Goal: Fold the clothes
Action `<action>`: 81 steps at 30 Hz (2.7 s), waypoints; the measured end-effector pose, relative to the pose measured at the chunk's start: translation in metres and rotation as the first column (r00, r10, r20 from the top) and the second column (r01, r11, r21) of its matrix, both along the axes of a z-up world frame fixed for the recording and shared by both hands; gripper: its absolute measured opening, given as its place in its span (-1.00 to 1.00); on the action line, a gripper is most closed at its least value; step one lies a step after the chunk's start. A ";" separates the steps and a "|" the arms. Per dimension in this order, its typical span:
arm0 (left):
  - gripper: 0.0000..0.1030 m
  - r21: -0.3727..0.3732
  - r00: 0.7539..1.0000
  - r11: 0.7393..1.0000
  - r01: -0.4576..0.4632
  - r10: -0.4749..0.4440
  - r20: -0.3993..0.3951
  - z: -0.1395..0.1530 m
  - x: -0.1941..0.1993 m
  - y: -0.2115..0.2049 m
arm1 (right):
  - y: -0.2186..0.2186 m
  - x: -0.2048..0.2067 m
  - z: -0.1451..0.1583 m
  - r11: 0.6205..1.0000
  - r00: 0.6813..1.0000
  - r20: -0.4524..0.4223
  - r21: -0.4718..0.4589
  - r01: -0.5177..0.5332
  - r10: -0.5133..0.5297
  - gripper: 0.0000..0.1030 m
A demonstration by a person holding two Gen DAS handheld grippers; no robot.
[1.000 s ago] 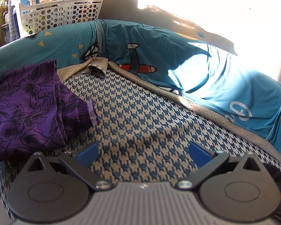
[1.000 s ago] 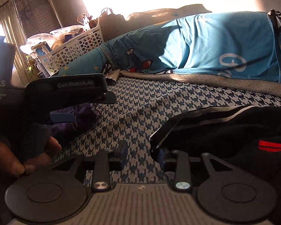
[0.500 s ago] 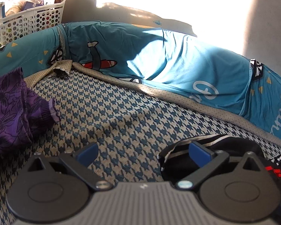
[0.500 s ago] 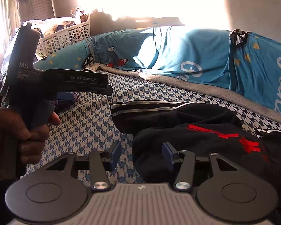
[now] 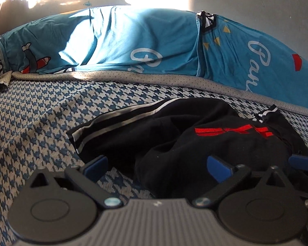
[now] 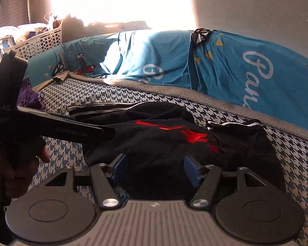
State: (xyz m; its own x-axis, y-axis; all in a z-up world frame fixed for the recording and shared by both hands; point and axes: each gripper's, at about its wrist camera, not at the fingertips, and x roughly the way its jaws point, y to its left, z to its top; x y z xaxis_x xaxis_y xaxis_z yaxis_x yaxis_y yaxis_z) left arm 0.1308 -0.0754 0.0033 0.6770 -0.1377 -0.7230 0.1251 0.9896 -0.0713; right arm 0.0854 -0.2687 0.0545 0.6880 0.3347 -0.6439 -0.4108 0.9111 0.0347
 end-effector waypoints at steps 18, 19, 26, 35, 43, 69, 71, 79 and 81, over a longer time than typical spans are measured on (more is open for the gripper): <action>1.00 -0.027 0.998 0.998 -0.063 0.064 0.023 0.009 0.003 0.016 | 0.035 -0.018 -0.025 0.970 0.981 -0.015 -0.145 -0.194 0.193 -0.86; 1.00 -0.035 0.997 0.998 -0.061 0.062 0.034 0.011 0.002 0.016 | 0.037 -0.021 -0.024 0.966 0.976 -0.021 -0.145 -0.215 0.215 -0.86; 1.00 0.032 1.000 0.999 0.028 -0.028 0.007 0.001 -0.002 -0.002 | 0.054 -0.037 -0.024 0.933 0.947 -0.079 -0.164 -0.320 0.311 -0.74; 1.00 0.150 0.998 0.989 0.014 -0.005 -0.066 -0.016 -0.001 -0.006 | 0.019 -0.039 0.019 0.981 0.990 0.055 -0.149 -0.121 0.130 -0.30; 1.00 0.089 0.999 0.995 -0.040 0.038 0.018 -0.001 -0.005 0.003 | 0.007 -0.016 0.007 0.977 0.999 0.036 -0.213 0.011 -0.003 -0.07; 1.00 0.026 0.991 0.990 0.136 -0.136 -0.017 -0.024 -0.016 -0.018 | -0.116 0.005 0.026 0.728 0.748 0.096 -0.176 0.662 -0.657 -0.91; 1.00 0.023 0.990 0.990 0.137 -0.137 -0.019 -0.025 -0.016 -0.018 | -0.136 0.005 0.024 0.661 0.687 0.104 -0.204 0.722 -0.719 -0.91; 1.00 0.043 0.989 0.988 0.147 -0.146 -0.032 -0.027 -0.019 -0.022 | -0.167 -0.005 0.023 0.543 0.578 0.137 -0.228 0.808 -0.804 -0.64; 1.00 0.048 0.988 0.988 0.149 -0.147 -0.036 -0.027 -0.019 -0.022 | -0.166 -0.005 0.024 0.581 0.604 0.114 -0.182 0.793 -0.789 -0.64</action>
